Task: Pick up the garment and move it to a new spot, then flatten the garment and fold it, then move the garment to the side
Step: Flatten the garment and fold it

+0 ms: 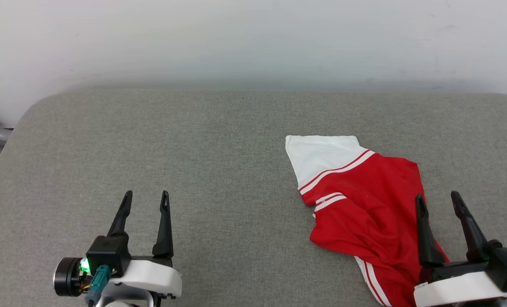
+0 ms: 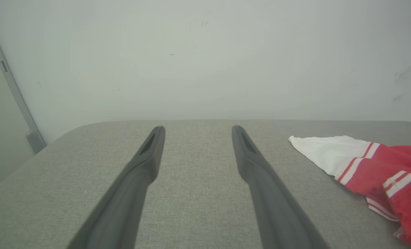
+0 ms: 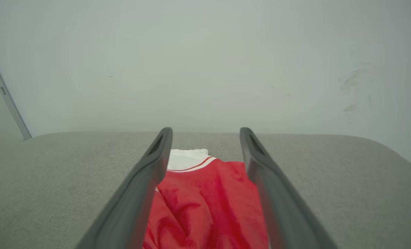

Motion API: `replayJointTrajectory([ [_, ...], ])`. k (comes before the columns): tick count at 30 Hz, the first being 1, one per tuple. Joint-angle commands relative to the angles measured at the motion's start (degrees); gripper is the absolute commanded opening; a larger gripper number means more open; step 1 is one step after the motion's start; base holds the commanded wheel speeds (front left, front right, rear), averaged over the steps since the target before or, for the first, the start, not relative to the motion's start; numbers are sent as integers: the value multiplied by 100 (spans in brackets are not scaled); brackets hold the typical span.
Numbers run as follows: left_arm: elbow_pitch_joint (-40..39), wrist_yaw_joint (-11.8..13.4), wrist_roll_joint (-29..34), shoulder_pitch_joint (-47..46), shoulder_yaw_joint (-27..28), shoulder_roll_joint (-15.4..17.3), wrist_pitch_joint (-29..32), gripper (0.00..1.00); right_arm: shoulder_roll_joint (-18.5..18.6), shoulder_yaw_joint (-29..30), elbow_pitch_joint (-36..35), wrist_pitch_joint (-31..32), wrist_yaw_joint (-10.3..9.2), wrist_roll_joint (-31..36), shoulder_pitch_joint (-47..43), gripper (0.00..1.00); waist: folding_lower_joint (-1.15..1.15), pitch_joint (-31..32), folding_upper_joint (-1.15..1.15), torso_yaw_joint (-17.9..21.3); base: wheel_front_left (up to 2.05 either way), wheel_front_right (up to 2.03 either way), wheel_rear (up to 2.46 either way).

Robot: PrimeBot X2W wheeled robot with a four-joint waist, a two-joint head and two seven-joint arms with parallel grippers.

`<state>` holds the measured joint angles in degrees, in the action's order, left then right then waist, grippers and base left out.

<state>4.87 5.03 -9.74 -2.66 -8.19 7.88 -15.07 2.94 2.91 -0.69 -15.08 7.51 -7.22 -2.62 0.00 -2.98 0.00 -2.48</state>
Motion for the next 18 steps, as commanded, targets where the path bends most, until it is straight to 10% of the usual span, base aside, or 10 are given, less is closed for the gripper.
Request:
replayJointTrajectory([
  [1, -34, -73, 80, 103, 84, -72, -15, 100, -10, -16, 18, -14, -4, -28, -95, 100, 0, 19, 0, 11, 0, 0, 0],
  [18, 18, -529, 448, 286, 487, -398, -15, 100, -10, 25, 121, -14, -4, -122, -219, 100, 0, 99, 0, -25, 0, 0, 0],
])
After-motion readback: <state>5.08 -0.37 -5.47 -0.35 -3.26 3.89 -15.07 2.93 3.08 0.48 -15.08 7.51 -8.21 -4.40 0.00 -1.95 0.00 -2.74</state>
